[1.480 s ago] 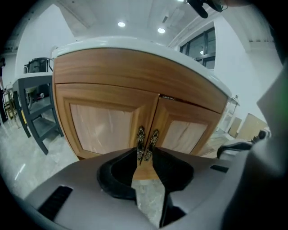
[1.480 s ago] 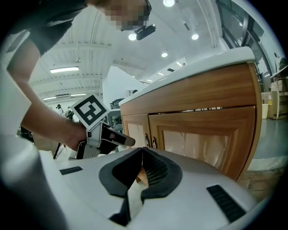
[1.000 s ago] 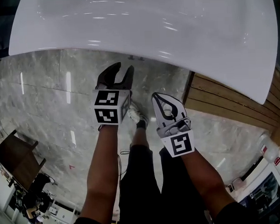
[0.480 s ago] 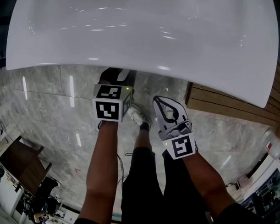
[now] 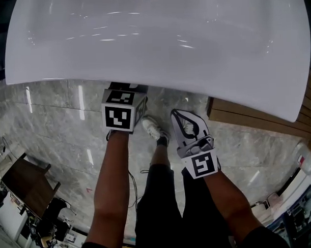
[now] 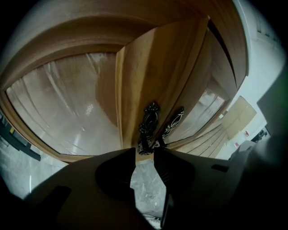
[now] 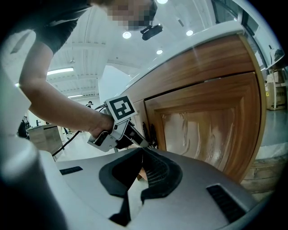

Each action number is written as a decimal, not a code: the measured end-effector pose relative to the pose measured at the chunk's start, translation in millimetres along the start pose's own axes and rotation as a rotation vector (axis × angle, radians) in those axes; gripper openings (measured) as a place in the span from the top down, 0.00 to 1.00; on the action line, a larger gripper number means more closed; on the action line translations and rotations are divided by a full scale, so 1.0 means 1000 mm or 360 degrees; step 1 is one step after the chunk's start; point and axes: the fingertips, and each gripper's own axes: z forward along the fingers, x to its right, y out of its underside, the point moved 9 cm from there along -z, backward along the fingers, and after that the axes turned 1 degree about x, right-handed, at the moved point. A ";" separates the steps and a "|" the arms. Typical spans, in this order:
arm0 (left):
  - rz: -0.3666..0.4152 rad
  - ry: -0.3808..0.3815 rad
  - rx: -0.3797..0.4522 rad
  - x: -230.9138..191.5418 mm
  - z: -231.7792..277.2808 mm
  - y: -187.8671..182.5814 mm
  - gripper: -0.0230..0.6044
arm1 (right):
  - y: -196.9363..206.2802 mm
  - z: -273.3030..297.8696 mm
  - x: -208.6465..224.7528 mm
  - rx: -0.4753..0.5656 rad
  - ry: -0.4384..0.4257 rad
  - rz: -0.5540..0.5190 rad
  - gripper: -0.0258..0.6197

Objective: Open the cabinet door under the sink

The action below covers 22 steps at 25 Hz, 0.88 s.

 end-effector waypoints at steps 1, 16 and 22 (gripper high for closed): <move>0.0001 0.0005 -0.0006 0.000 0.000 0.000 0.74 | 0.000 0.000 0.000 -0.0003 0.0003 0.0001 0.93; 0.0010 0.0081 0.0016 0.000 0.004 -0.001 0.80 | 0.011 -0.006 0.001 -0.0015 0.0010 0.0025 0.93; 0.0020 0.0060 0.0085 -0.001 -0.003 0.005 0.80 | 0.013 -0.012 -0.002 -0.0034 0.0020 0.0021 0.93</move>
